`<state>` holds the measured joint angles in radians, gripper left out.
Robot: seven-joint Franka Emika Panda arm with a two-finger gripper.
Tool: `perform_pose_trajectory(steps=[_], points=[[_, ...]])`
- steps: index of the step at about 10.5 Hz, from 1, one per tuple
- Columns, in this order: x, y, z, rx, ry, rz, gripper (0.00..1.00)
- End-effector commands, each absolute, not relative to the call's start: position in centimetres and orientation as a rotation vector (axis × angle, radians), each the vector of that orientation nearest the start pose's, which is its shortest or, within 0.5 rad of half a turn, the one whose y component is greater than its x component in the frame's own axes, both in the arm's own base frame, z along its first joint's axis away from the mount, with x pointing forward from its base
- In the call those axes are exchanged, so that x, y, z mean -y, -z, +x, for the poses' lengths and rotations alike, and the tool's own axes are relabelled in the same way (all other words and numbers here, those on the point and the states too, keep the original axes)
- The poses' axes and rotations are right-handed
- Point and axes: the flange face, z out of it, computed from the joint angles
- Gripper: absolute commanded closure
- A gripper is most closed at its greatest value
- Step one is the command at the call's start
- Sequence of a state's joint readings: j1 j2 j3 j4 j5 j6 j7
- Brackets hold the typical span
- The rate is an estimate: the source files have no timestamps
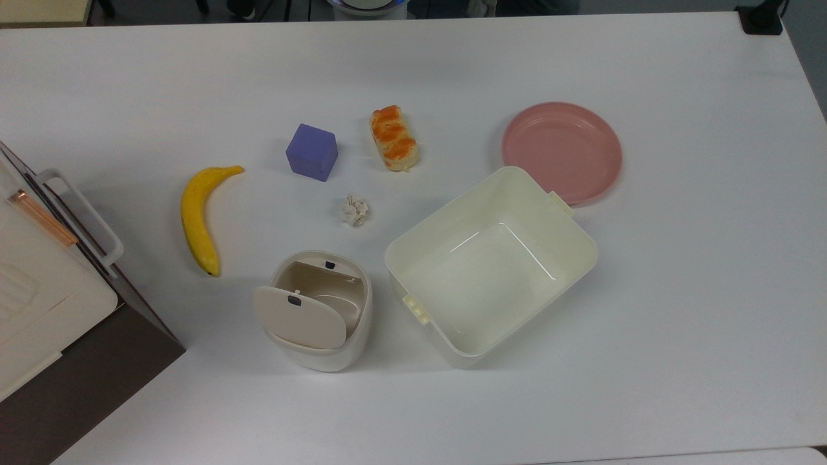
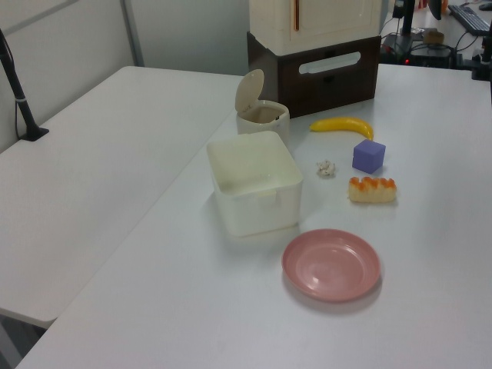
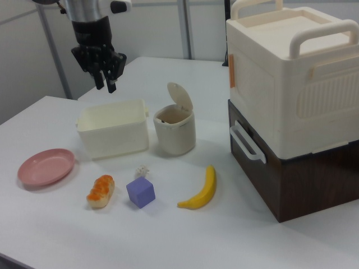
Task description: Open the trash can
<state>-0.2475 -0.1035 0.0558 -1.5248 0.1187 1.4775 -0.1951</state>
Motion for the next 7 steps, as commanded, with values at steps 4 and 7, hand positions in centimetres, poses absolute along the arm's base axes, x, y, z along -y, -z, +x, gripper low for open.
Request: perform_pose_trajectory(steps=[4, 7], points=[[6.4, -68.2, 53.9, -0.387, 0.344, -2.967, 0.0], [5.8, -67.3, 53.9, -0.399, 0.313, -2.98, 0.0]])
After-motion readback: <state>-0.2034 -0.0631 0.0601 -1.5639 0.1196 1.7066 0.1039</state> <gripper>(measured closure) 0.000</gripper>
